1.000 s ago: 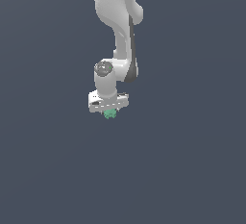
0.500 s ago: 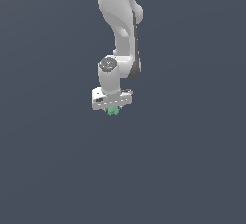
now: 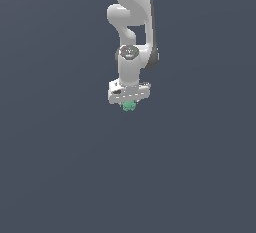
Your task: Pick up the object and move it to a goal position.
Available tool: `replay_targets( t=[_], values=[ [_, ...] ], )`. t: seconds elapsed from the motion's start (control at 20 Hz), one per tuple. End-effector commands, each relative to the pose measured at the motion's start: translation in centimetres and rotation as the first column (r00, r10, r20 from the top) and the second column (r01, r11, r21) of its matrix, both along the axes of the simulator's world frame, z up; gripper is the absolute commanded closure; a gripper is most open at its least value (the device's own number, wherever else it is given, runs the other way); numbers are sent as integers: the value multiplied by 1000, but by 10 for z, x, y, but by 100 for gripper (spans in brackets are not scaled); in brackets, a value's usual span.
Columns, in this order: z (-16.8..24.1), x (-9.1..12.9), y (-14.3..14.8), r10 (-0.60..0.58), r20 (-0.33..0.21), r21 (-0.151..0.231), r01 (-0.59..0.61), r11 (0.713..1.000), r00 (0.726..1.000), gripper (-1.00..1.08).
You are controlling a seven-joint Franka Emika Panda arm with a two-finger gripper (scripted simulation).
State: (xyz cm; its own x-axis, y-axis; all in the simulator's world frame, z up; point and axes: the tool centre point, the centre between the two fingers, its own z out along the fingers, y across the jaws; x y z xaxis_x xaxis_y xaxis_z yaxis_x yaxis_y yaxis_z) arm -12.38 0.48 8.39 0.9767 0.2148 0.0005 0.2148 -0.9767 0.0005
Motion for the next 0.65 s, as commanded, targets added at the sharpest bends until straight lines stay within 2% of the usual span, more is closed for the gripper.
replay_targets(
  t=[0.0, 0.3, 0.6],
  values=[
    [9, -9, 15, 0, 0, -1, 0, 1000, 1000, 108],
    [23, -21, 38, 0, 0, -1, 0, 1000, 1000, 108],
    [27, -22, 43, -1, -1, 0, 1, 1000, 1000, 108]
  ],
)
